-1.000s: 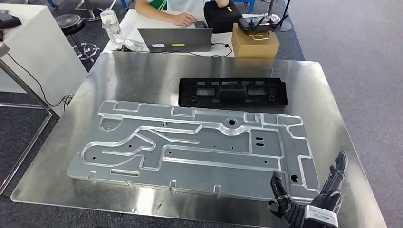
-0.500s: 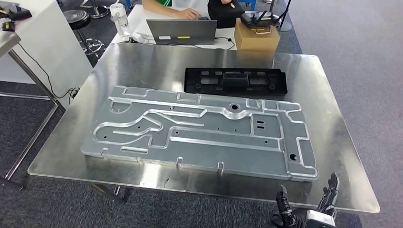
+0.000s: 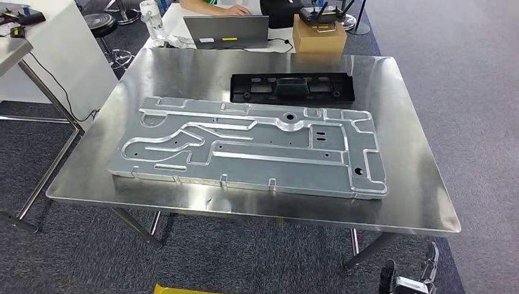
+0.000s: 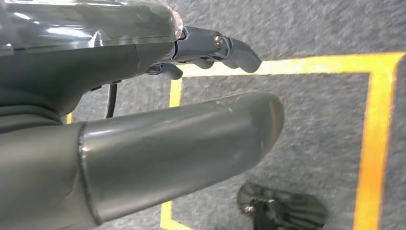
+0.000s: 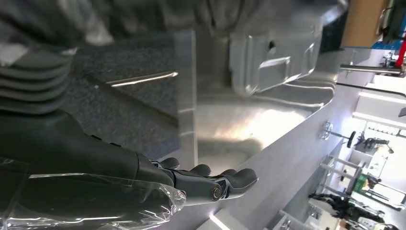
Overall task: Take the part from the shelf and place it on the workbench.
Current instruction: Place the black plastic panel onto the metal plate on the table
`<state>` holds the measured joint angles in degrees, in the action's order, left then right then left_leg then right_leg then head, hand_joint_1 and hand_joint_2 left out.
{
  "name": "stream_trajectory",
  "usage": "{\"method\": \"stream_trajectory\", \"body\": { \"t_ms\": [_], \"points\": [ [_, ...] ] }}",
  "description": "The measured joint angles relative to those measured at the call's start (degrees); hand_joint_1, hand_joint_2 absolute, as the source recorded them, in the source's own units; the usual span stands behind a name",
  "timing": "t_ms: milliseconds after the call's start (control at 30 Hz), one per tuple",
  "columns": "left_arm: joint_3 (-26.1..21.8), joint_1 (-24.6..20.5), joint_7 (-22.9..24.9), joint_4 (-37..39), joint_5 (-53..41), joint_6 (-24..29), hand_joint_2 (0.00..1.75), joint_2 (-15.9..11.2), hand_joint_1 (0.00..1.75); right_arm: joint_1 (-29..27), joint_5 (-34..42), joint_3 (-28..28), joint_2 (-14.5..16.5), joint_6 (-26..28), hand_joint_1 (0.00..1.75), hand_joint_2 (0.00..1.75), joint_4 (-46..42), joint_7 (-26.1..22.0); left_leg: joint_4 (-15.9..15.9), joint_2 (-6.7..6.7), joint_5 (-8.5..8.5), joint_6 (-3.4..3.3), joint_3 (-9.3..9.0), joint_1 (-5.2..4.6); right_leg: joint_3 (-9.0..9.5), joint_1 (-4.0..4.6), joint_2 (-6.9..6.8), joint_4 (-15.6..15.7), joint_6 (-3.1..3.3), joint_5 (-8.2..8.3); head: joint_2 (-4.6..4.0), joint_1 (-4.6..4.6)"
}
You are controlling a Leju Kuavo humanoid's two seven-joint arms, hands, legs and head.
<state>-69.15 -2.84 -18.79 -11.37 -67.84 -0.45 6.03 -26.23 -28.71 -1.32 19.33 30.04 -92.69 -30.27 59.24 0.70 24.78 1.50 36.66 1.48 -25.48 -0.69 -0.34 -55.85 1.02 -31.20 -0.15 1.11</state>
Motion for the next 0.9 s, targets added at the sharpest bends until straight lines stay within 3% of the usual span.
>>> {"method": "stream_trajectory", "body": {
  "t_ms": [100, 133, 167, 200, 267, 333, 367, 400, 467, 500, 533, 600, 633, 667, 733, 767, 800, 867, 900],
  "points": [
    [-0.1, 0.1, 0.0, 0.0, -0.1, 0.0, 0.00, 0.0, 0.00, 0.2, 0.0, -1.0, 0.4, -0.8, 0.00, 0.00, 1.5, 0.1, 9.3, -0.19, 8.79, 0.21, 2.40, 0.02, -2.71, 0.31, -0.27, -0.1, 0.96, 2.16, 0.00, -0.02],
    [-0.2, 0.1, 0.0, 0.0, -0.1, 0.0, 0.00, 0.0, 0.00, 0.3, 0.3, -1.7, 0.4, -1.4, 0.00, 0.00, 2.4, 0.0, 12.8, -0.23, 10.18, 0.23, 2.75, -0.03, -3.81, 0.48, -0.32, -0.4, 1.02, 2.88, 0.00, -0.02],
    [-0.3, 0.1, 0.0, 0.0, -0.2, 0.0, 0.00, 0.0, 0.00, 0.5, 0.6, -2.5, 0.4, -2.1, 0.00, 0.00, 3.5, -0.1, 14.9, -0.25, 9.83, 0.19, 2.41, -0.06, -4.95, 0.63, -0.36, -0.7, 1.02, 3.51, 0.00, -0.02],
    [-0.5, 0.1, 0.0, 0.0, -0.2, 0.0, 0.00, 0.1, 0.00, 0.9, 0.8, -3.4, 0.4, -2.6, 0.00, 0.00, 4.8, -0.2, 15.2, -0.25, 8.21, 0.08, 1.21, -0.08, -6.12, 0.73, -0.38, -1.1, 0.97, 4.05, 0.00, -0.02],
    [-0.8, 0.0, 0.0, 0.0, -0.3, 0.0, 0.00, 0.1, 0.00, 1.9, 0.8, -5.7, 0.5, -3.4, 0.00, 0.00, 8.2, -0.4, 10.3, -0.28, 5.13, -0.37, -3.82, -0.16, -8.25, 0.82, -0.38, -2.3, 0.75, 4.88, 0.00, -0.03],
    [-0.9, -0.2, 0.0, 0.0, -0.4, 0.1, 0.00, 0.1, 0.00, 3.5, 0.7, -9.0, 0.5, -4.3, 0.00, 0.00, 12.9, -0.9, 1.7, -0.34, 6.03, -0.96, -9.91, -0.49, -9.64, 0.97, -0.42, -3.4, 0.28, 5.56, 0.00, -0.02],
    [-1.0, -0.4, 0.0, -0.1, -0.5, 0.1, 0.00, 0.1, 0.00, 4.5, 0.5, -10.9, 0.5, -4.7, 0.00, 0.00, 15.7, -1.3, -1.4, -0.37, 7.05, -1.32, -11.75, -0.71, -9.99, 0.98, -0.48, -3.6, -0.01, 6.01, 0.00, -0.02],
    [-1.0, -0.4, 0.0, -0.1, -0.6, 0.1, 0.00, 0.1, 0.00, 5.4, -0.1, -12.9, 0.6, -5.0, 0.00, 0.00, 18.6, -1.7, -3.0, -0.36, 7.57, -1.67, -12.41, -0.93, -10.18, 0.98, -0.55, -3.7, -0.34, 6.51, 0.00, -0.01],
    [-1.2, -0.4, -0.1, -0.1, -0.9, 0.0, 0.00, 0.3, 0.00, 7.7, -2.4, -17.2, 0.6, -5.0, 0.00, 0.00, 24.6, -1.9, -3.5, -0.16, 6.70, -2.62, -11.67, -0.83, -10.56, 0.88, -0.46, -3.7, -0.99, 6.91, 0.00, 0.00],
    [-1.3, -0.3, 0.0, -0.1, -1.1, -0.1, 0.00, 0.3, 0.00, 9.0, -4.3, -19.9, 0.6, -4.7, 0.00, 0.00, 28.2, -1.9, -3.6, -0.01, 5.98, -3.17, -11.05, -0.73, -10.99, 0.79, -0.28, -4.5, -1.32, 5.59, 0.00, 0.03],
    [-1.5, -0.3, 0.0, -0.1, -1.2, -0.1, 0.00, 0.4, 0.00, 10.3, -6.4, -22.7, 0.4, -4.3, 0.00, 0.00, 31.9, -1.9, -3.7, 0.14, 5.22, -3.62, -10.28, -0.59, -11.61, 0.68, -0.09, -6.3, -1.63, 3.22, 0.00, 0.06],
    [-1.7, -0.4, 0.0, -0.1, -1.4, -0.1, 0.00, 0.4, 0.00, 12.8, -10.2, -28.6, 0.0, -3.4, 0.00, 0.00, 39.3, -2.1, -3.7, 0.23, 3.86, -4.14, -8.53, -0.66, -12.95, 0.32, 0.11, -12.3, -2.13, -2.81, 0.00, 0.10],
    [-1.9, -0.4, 0.0, -0.1, -1.5, -0.1, 0.00, 0.4, 0.00, 13.8, -11.2, -31.1, -0.3, -3.1, 0.00, 0.00, 42.3, -2.2, -3.6, 0.20, 3.22, -4.14, -7.66, -0.71, -13.31, 0.18, 0.12, -15.5, -2.34, -4.45, 0.00, 0.10],
    [-2.1, -0.3, 0.0, -0.1, -1.6, -0.1, 0.00, 0.4, 0.00, 14.6, -12.3, -33.1, -0.5, -2.7, 0.00, 0.00, 44.9, -2.0, -3.4, 0.03, 2.63, -4.06, -6.71, -0.76, -13.19, 0.06, 0.13, -17.7, -2.46, -4.48, 0.00, 0.09],
    [-2.3, -0.3, 0.0, -0.1, -1.9, -0.1, 0.00, 0.4, 0.00, 16.3, -15.4, -36.3, -1.1, -1.3, 0.00, 0.00, 49.7, 0.4, -3.0, -0.38, 1.56, -3.72, -4.80, -0.82, -10.78, -0.04, 0.33, -17.4, -2.34, -0.96, 0.00, 0.08],
    [-2.4, -0.3, 0.0, -0.1, -2.2, -0.1, 0.00, 0.4, 0.00, 17.2, -17.6, -37.6, -1.4, -0.5, 0.00, 0.00, 52.2, 2.5, -2.8, -0.69, 1.06, -3.50, -3.93, -0.82, -8.28, -0.02, 0.84, -14.7, -2.03, 0.80, 0.00, 0.08],
    [-2.4, -0.4, 0.0, -0.1, -2.4, -0.1, 0.00, 0.4, 0.00, 18.1, -19.9, -38.8, -1.8, 0.2, 0.00, 0.00, 54.8, 4.8, -2.5, -0.95, 0.59, -3.26, -3.25, -0.89, -4.98, 0.06, 1.78, -10.5, -1.60, 1.30, 0.00, 0.09],
    [-2.4, -0.6, 0.0, 0.0, -2.7, -0.1, 0.00, 0.6, 0.00, 19.7, -23.3, -40.7, -2.7, 0.8, 0.00, 0.00, 60.1, 8.9, -2.2, -1.69, -0.31, -2.67, -2.45, -1.02, 0.59, 0.22, 3.22, -2.3, -0.94, -0.45, 0.00, 0.07],
    [-2.4, -0.6, 0.0, -0.1, -2.9, -0.1, 0.00, 0.7, 0.00, 20.4, -24.2, -41.4, -3.1, 0.6, 0.00, 0.00, 62.6, 10.5, -2.1, -2.05, -0.79, -2.30, -2.19, -1.04, 1.97, 0.34, 3.35, 0.0, -0.76, -1.43, 0.00, 0.05]
  ]
}}
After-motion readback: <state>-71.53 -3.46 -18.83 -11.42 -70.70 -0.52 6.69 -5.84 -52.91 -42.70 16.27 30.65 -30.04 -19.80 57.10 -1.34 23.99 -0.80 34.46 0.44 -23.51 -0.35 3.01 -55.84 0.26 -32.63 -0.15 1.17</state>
